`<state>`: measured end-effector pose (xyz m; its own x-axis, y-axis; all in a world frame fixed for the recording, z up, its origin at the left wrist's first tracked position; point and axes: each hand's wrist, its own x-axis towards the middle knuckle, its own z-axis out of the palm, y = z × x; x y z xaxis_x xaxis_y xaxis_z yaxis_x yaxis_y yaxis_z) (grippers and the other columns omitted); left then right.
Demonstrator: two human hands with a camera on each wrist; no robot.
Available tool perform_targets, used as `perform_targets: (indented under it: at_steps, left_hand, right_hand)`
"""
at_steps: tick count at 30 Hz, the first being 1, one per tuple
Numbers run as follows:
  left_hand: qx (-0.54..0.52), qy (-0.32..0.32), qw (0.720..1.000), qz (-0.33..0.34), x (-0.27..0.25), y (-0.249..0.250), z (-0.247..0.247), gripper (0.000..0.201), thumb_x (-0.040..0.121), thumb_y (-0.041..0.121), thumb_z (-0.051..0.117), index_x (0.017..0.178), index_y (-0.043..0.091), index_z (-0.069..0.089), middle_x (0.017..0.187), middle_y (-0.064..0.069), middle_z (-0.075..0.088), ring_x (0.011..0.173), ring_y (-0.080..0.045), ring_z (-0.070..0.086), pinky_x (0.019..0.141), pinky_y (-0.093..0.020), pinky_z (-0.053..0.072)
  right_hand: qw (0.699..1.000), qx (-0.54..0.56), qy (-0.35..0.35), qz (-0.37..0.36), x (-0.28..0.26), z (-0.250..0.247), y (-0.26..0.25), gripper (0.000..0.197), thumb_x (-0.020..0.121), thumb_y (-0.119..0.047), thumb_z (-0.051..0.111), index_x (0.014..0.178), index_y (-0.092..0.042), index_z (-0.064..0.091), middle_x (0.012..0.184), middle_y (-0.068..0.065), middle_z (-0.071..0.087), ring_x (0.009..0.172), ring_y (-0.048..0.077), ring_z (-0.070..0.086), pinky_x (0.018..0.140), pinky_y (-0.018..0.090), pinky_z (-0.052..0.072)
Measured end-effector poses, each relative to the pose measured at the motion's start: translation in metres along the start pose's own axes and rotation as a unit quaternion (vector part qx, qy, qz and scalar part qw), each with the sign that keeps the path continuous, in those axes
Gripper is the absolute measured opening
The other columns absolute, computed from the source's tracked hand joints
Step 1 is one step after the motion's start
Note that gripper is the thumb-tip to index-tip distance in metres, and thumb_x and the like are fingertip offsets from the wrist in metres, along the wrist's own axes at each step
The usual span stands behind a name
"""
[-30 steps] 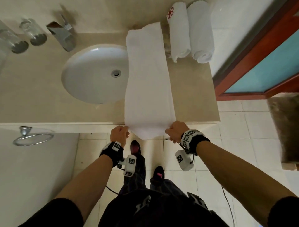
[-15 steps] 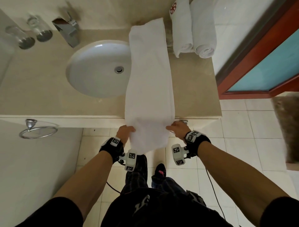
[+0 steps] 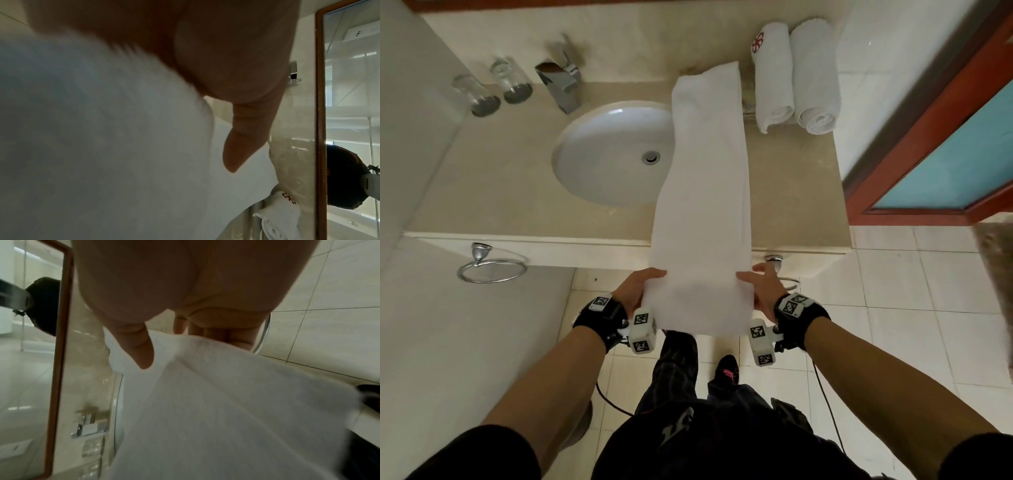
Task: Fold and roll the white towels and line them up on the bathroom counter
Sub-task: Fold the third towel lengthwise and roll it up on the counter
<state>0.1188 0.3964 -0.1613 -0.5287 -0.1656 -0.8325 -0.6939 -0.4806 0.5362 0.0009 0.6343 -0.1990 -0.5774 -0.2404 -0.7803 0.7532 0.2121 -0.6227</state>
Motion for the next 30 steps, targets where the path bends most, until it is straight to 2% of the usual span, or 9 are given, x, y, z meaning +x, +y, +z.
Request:
perform_targets:
  at_steps: [3, 7, 9, 12, 17, 20, 23, 26, 30]
  left_hand:
    - [-0.007, 0.005, 1.0, 0.014, -0.008, -0.009, 0.001, 0.037, 0.08, 0.031, 0.068, 0.11, 0.01, 0.07, 0.106, -0.018, 0.072, 0.084, -0.032, 0.07, 0.078, -0.042, 0.057]
    - [-0.03, -0.002, 1.0, 0.006, -0.018, -0.017, 0.0, 0.058, 0.067, 0.031, 0.076, 0.12, 0.008, 0.067, 0.113, -0.019, 0.069, 0.097, -0.039, 0.064, 0.097, -0.058, 0.045]
    - [-0.032, -0.007, 0.999, -0.003, -0.021, -0.019, 0.001, 0.057, 0.067, 0.028, 0.076, 0.12, 0.008, 0.066, 0.112, -0.02, 0.067, 0.099, -0.04, 0.062, 0.097, -0.061, 0.044]
    - [-0.031, -0.013, 0.999, -0.011, -0.025, -0.022, 0.003, 0.05, 0.073, 0.022, 0.072, 0.119, 0.006, 0.061, 0.11, -0.02, 0.066, 0.096, -0.038, 0.063, 0.089, -0.051, 0.053]
    - [0.039, -0.063, 0.997, 0.015, -0.035, -0.024, 0.002, 0.067, 0.06, 0.012, 0.077, 0.124, 0.016, 0.056, 0.117, -0.015, 0.066, 0.1, -0.034, 0.065, 0.07, -0.042, 0.059]
    - [0.061, -0.076, 0.994, 0.04, -0.036, -0.032, -0.005, 0.094, 0.054, 0.005, 0.086, 0.136, 0.023, 0.042, 0.131, -0.011, 0.055, 0.113, -0.035, 0.057, 0.073, -0.044, 0.057]
    - [0.064, -0.061, 0.992, 0.091, -0.036, -0.048, -0.01, 0.109, 0.062, -0.018, 0.077, 0.145, 0.031, 0.027, 0.132, -0.005, 0.048, 0.115, -0.031, 0.053, 0.082, -0.049, 0.057]
    - [0.169, -0.043, 0.97, 0.168, -0.036, -0.056, -0.011, 0.129, 0.06, -0.013, 0.084, 0.153, 0.031, 0.007, 0.135, -0.004, 0.049, 0.122, -0.026, 0.049, 0.09, -0.046, 0.053]
    - [0.168, 0.045, 0.963, 0.207, -0.031, -0.06, -0.011, 0.102, 0.076, -0.004, 0.076, 0.153, 0.026, 0.017, 0.114, -0.009, 0.06, 0.104, -0.028, 0.059, 0.077, -0.039, 0.056]
  right_hand:
    - [0.999, -0.036, 0.009, -0.03, -0.011, 0.002, 0.011, 0.053, 0.084, -0.022, 0.073, 0.12, -0.022, 0.035, 0.11, 0.008, 0.056, 0.098, 0.032, 0.061, 0.088, 0.056, 0.053]
    - [0.995, -0.042, 0.017, -0.087, -0.026, 0.006, 0.024, 0.065, 0.083, -0.017, 0.074, 0.128, -0.028, 0.028, 0.11, 0.012, 0.063, 0.096, 0.03, 0.063, 0.082, 0.048, 0.055]
    - [0.994, -0.062, 0.021, -0.092, -0.034, 0.008, 0.028, 0.058, 0.083, -0.018, 0.074, 0.123, -0.028, 0.033, 0.111, 0.014, 0.064, 0.093, 0.028, 0.064, 0.078, 0.041, 0.055]
    - [0.998, -0.054, 0.024, -0.025, -0.043, 0.012, 0.032, 0.046, 0.081, -0.031, 0.076, 0.117, -0.02, 0.049, 0.114, 0.009, 0.061, 0.096, 0.026, 0.063, 0.073, 0.041, 0.058]
    - [0.999, -0.02, -0.024, 0.038, -0.057, 0.02, 0.035, 0.024, 0.085, -0.028, 0.074, 0.099, -0.013, 0.06, 0.099, 0.01, 0.064, 0.079, 0.023, 0.06, 0.046, 0.024, 0.048]
    - [0.998, 0.038, -0.014, 0.039, -0.064, 0.025, 0.03, 0.011, 0.092, -0.02, 0.064, 0.093, -0.011, 0.058, 0.099, 0.012, 0.062, 0.079, 0.026, 0.059, 0.043, 0.026, 0.051]
    - [0.995, 0.094, -0.017, 0.038, -0.076, 0.03, 0.023, 0.011, 0.097, -0.016, 0.054, 0.091, -0.007, 0.055, 0.089, 0.013, 0.059, 0.072, 0.029, 0.058, 0.042, 0.031, 0.053]
    - [0.994, 0.105, 0.007, 0.04, -0.08, 0.034, 0.021, 0.013, 0.097, -0.018, 0.054, 0.093, -0.005, 0.054, 0.088, 0.014, 0.056, 0.07, 0.031, 0.057, 0.04, 0.032, 0.053]
    - [0.995, 0.093, 0.022, 0.034, -0.083, 0.034, 0.023, 0.013, 0.097, -0.02, 0.055, 0.094, -0.008, 0.054, 0.09, 0.013, 0.057, 0.072, 0.032, 0.059, 0.046, 0.035, 0.055]
